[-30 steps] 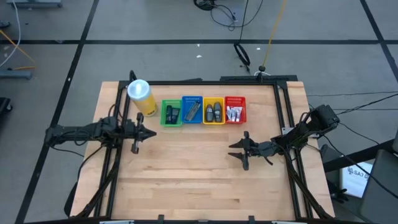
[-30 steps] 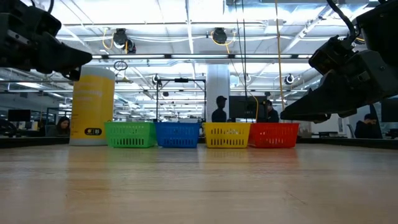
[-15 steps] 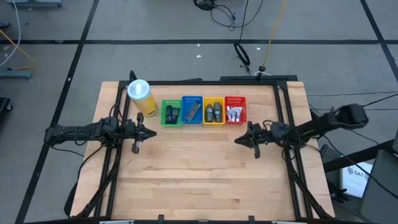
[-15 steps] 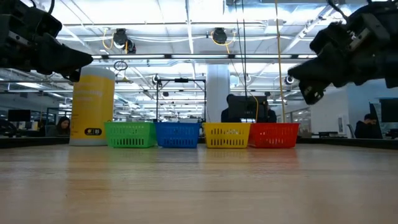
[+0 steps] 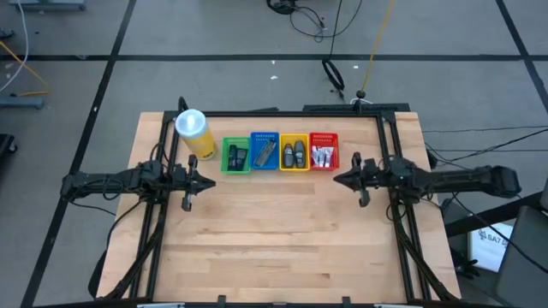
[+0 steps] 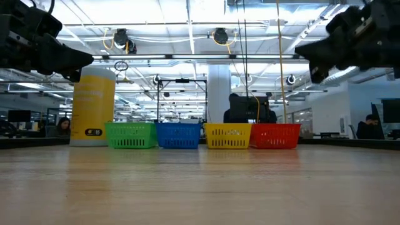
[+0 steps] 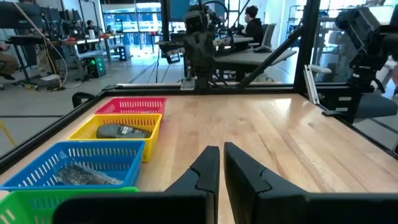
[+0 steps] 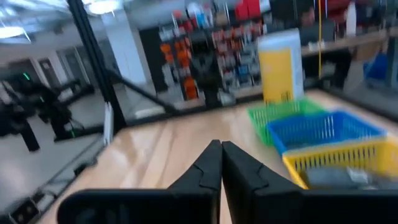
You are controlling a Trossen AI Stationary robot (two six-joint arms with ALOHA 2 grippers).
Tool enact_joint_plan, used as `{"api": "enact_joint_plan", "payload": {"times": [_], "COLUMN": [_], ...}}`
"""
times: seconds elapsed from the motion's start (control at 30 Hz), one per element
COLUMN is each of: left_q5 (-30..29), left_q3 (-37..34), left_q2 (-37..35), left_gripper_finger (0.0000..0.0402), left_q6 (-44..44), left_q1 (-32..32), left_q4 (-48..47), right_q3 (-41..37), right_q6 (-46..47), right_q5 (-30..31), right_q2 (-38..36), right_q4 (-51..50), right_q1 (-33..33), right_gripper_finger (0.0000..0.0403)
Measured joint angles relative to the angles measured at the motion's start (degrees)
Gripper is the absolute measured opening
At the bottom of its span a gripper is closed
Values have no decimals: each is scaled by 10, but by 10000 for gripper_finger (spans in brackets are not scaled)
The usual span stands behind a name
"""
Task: Pick & Place Travel size toiletries
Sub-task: Return to home position
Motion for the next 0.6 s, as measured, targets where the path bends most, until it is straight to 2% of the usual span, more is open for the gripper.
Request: {"api": "enact_joint_plan", "payload": {"times": [0.17, 0.4, 0.5, 0.6], "left_q5": [-1, -1, -1, -1], "left_q3": [0, 0, 0, 0], "left_q2": [0, 0, 0, 0], "left_gripper_finger": [26, 26, 26, 26], "left_q6": [0, 0, 0, 0], "left_q1": [0, 0, 0, 0], "left_q4": [1, 1, 1, 1], "right_q3": [-1, -1, -1, -1], "right_q6": [-2, 13, 36, -5], "right_q5": [-1, -2, 2, 62], "right_q2": [-38, -40, -43, -54], "right_q4": [39, 59, 23, -51], "right_q1": [0, 0, 3, 12], "right_gripper_finger": [6, 7, 4, 6]}}
